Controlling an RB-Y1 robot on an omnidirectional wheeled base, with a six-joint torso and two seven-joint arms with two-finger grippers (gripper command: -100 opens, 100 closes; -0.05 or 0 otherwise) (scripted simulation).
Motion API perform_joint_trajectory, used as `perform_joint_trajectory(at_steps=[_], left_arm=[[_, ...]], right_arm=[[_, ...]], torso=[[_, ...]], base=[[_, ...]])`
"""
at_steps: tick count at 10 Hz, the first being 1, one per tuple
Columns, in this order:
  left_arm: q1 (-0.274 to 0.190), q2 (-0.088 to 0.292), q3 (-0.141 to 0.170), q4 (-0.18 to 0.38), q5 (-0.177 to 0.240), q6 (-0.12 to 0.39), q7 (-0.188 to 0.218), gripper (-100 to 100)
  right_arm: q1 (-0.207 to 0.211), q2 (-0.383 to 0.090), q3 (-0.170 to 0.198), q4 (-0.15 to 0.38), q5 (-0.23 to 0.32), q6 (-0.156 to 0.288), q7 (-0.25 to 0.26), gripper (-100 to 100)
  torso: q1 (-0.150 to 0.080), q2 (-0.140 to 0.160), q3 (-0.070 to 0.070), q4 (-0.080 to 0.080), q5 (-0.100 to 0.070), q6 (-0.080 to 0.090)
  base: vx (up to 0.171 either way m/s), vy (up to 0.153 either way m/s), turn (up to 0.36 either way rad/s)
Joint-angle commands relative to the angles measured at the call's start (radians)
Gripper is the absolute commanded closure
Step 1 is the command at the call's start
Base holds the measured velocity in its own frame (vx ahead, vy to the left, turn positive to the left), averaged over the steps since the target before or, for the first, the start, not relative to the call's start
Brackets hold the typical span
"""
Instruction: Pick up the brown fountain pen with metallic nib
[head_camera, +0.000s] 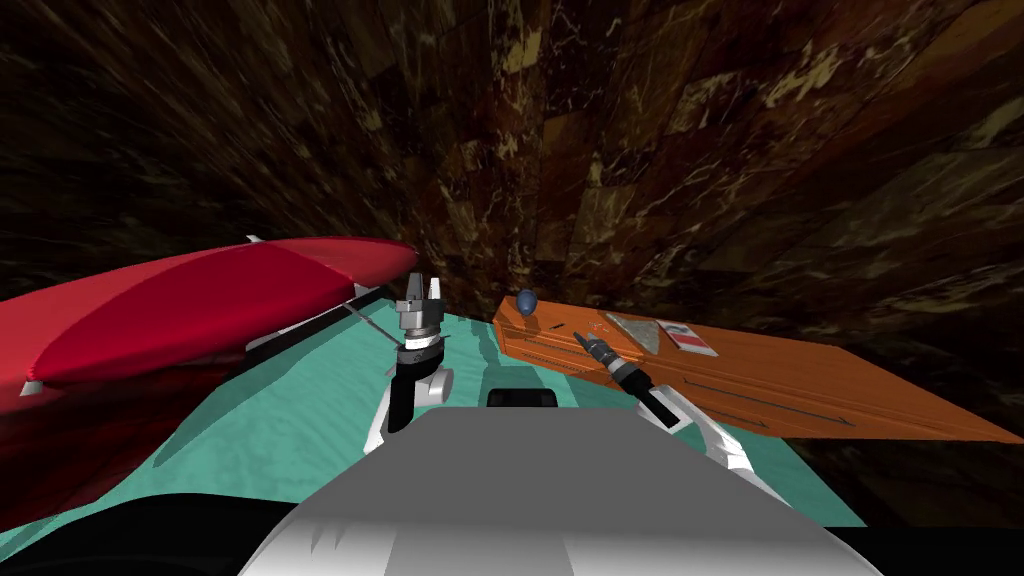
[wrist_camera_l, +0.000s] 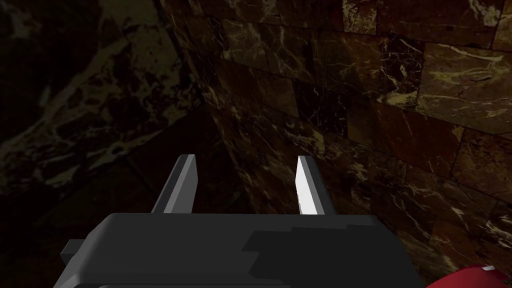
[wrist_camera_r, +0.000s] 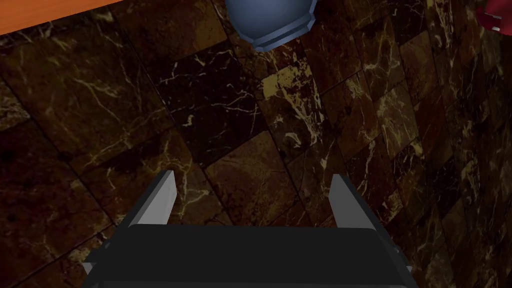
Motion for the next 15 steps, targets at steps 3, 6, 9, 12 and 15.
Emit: perform_joint_trajectory(at_steps=[3, 6, 9, 12, 15], left_arm=[[0.000, 0.000, 0.000, 0.000, 0.000, 0.000, 0.000, 0], [0.000, 0.000, 0.000, 0.000, 0.000, 0.000, 0.000, 0], [0.000, 0.000, 0.000, 0.000, 0.000, 0.000, 0.000, 0], [0.000, 0.000, 0.000, 0.000, 0.000, 0.000, 0.000, 0], [0.000, 0.000, 0.000, 0.000, 0.000, 0.000, 0.000, 0]], right_arm=[[-0.026, -0.069, 0.038, 0.105, 0.089, -0.007, 0.040, -100], [-0.039, -0.099, 0.057, 0.178, 0.132, -0.014, 0.057, -100], [-0.053, -0.127, 0.077, 0.240, 0.175, -0.021, 0.074, -100], [-0.068, -0.154, 0.098, 0.328, 0.218, -0.030, 0.090, -100], [-0.082, -0.178, 0.119, 0.392, 0.262, -0.040, 0.106, -100]], torso=[[-0.001, 0.000, 0.000, 0.000, 0.000, 0.000], [-0.001, -0.001, -0.001, 0.000, 0.000, 0.001], [-0.001, -0.001, -0.001, 0.000, 0.000, 0.001], [-0.001, -0.001, -0.001, 0.000, 0.000, -0.001], [-0.001, -0.002, -0.001, 0.000, 0.000, -0.001]], base=[[-0.035, 0.012, 0.291], [-0.016, 0.007, 0.172], [-0.014, 0.006, 0.159], [-0.016, 0.007, 0.264], [-0.005, 0.004, 0.186]])
